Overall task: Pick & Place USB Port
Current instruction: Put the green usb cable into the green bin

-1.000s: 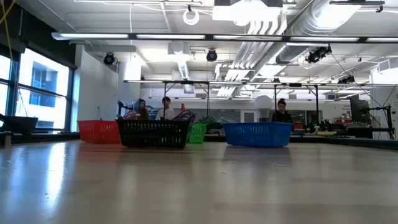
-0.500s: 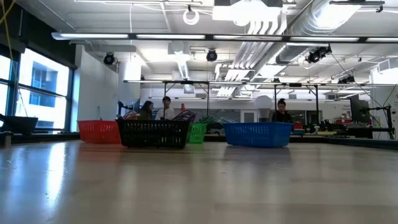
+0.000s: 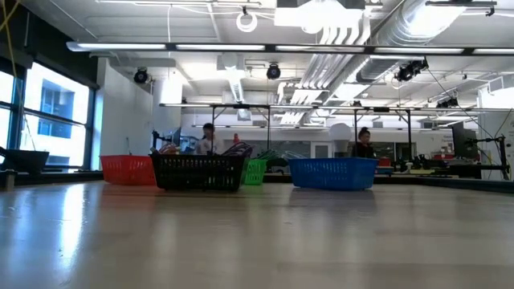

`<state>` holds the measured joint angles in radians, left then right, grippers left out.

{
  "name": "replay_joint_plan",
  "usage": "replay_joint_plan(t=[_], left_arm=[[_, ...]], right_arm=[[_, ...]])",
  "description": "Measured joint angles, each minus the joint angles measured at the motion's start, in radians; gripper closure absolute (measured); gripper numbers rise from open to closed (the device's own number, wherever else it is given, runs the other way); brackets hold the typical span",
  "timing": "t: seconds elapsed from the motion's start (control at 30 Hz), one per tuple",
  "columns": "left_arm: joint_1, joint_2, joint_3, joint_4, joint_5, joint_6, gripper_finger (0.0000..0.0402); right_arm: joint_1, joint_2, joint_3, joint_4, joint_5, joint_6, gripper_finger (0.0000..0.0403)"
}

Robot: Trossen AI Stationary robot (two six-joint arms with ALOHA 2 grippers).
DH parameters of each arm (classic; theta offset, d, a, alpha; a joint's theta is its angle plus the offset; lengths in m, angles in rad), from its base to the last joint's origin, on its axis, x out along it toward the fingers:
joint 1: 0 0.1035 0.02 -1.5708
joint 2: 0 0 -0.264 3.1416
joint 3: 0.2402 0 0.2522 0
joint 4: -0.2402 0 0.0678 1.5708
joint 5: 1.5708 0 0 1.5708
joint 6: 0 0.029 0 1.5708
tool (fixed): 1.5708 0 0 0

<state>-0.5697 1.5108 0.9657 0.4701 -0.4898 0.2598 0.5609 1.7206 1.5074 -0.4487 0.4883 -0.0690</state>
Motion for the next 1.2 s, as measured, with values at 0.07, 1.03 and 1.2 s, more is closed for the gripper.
replay_joint_plan(t=[0.07,1.03,1.2], left_arm=[[0.0,0.0,0.0,-0.006,-0.05,0.019,0.0391],[0.907,0.013,0.158,-0.558,0.046,0.337,0.0389],[1.079,0.027,0.166,-0.664,0.214,0.309,0.0389]], right_arm=[[0.009,0.0,0.0,-0.001,0.025,0.006,0.0296],[0.184,-0.233,0.01,-0.424,0.371,0.232,0.0252],[0.178,-0.243,0.01,-0.549,0.443,0.314,0.0261]])
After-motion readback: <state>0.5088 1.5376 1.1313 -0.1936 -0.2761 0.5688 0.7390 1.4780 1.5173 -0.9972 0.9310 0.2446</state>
